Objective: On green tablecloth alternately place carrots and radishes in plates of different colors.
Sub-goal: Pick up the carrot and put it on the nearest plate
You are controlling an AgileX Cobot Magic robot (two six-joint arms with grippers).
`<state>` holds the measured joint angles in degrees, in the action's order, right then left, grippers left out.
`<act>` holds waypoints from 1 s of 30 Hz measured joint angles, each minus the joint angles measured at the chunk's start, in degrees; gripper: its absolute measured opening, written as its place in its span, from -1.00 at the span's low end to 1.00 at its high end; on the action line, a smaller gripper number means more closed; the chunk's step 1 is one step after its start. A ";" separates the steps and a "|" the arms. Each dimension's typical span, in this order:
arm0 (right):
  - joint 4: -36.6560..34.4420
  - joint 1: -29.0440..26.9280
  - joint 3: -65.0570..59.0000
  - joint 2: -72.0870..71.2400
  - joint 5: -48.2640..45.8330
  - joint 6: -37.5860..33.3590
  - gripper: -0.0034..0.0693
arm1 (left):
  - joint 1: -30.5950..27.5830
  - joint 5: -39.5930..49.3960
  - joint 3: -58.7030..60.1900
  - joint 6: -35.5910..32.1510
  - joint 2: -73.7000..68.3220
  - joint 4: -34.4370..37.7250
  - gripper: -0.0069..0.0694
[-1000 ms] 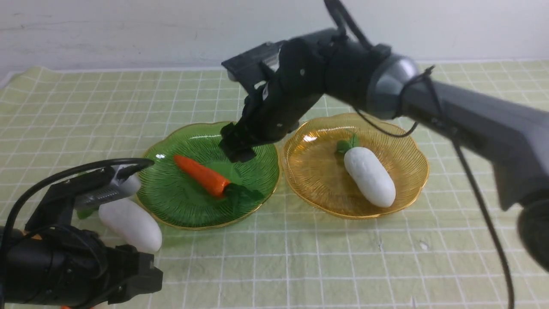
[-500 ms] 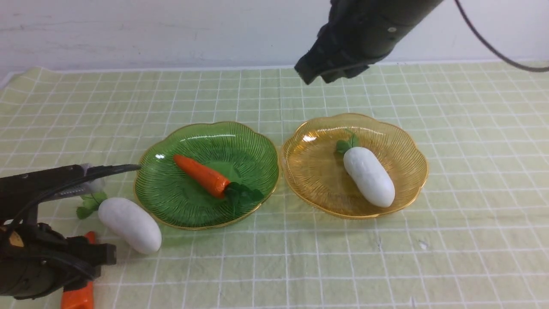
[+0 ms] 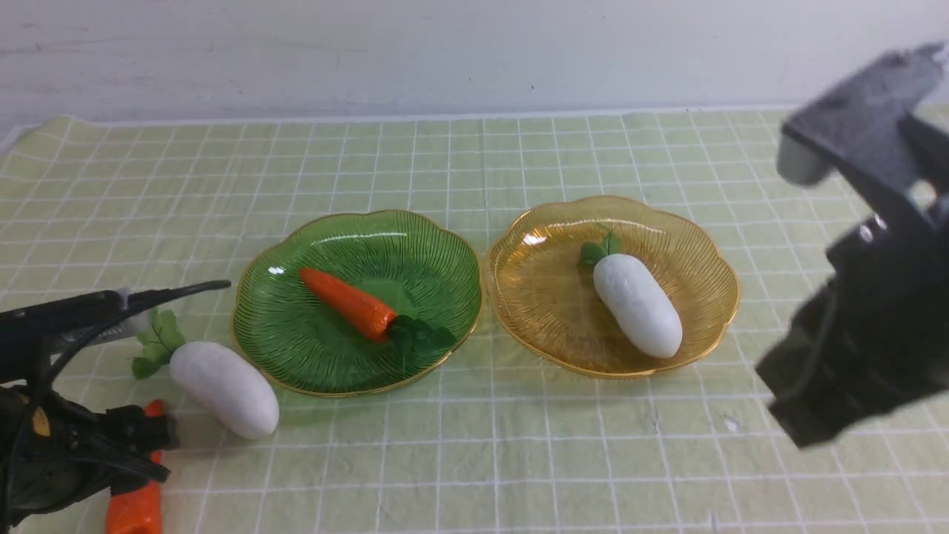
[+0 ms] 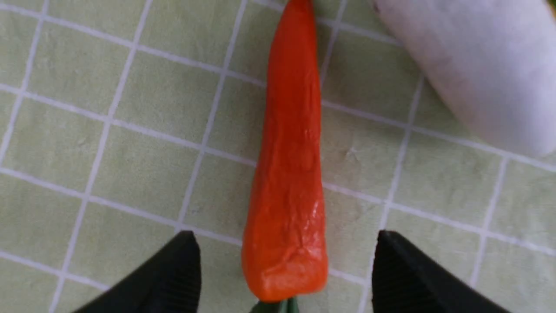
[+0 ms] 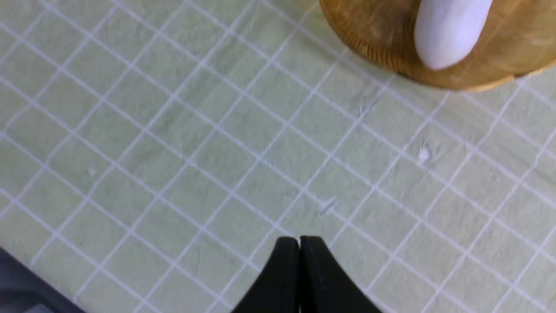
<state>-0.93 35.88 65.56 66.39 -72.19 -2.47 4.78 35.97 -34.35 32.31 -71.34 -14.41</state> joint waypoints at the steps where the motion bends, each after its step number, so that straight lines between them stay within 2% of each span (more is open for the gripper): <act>1: 0.00 0.00 -2.10 -1.24 0.00 0.14 -0.94 | 0.00 -0.96 0.00 0.27 -1.98 -1.48 0.44; 5: 0.00 0.00 -8.03 -4.54 0.00 0.13 -0.94 | 0.00 -4.72 0.00 1.65 -9.42 -5.84 0.44; 9: 0.00 0.00 -9.94 -5.43 0.06 0.13 -0.94 | 0.00 -6.29 0.00 1.99 -13.92 -6.79 0.41; 13: 0.00 0.00 -10.13 -5.60 0.24 0.13 -0.94 | 0.00 -6.14 -0.33 1.99 -16.55 -7.14 0.01; 14: 0.00 0.00 -10.13 -5.60 0.24 0.13 -0.94 | 0.00 -6.13 -0.33 1.99 -16.55 -7.14 -0.01; 19: 0.11 0.00 -10.13 -5.60 0.31 0.15 -0.94 | 0.00 2.64 -2.43 1.99 -14.48 -7.28 -0.04; 22: 0.93 0.00 -10.13 -5.60 1.33 0.15 -0.94 | 0.00 11.93 -9.24 1.99 -10.16 -6.72 -0.04; 25: 2.32 0.00 -10.13 -5.60 3.64 0.15 -0.94 | 0.00 16.59 -14.24 1.94 -8.21 -4.95 -0.04; 30: 3.67 0.00 -10.13 -5.60 7.78 0.32 -0.95 | 0.18 17.08 -25.19 0.92 -9.03 5.11 -0.04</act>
<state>2.74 35.88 55.42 60.79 -64.41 -2.16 4.96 53.05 -59.54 33.23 -80.37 -9.30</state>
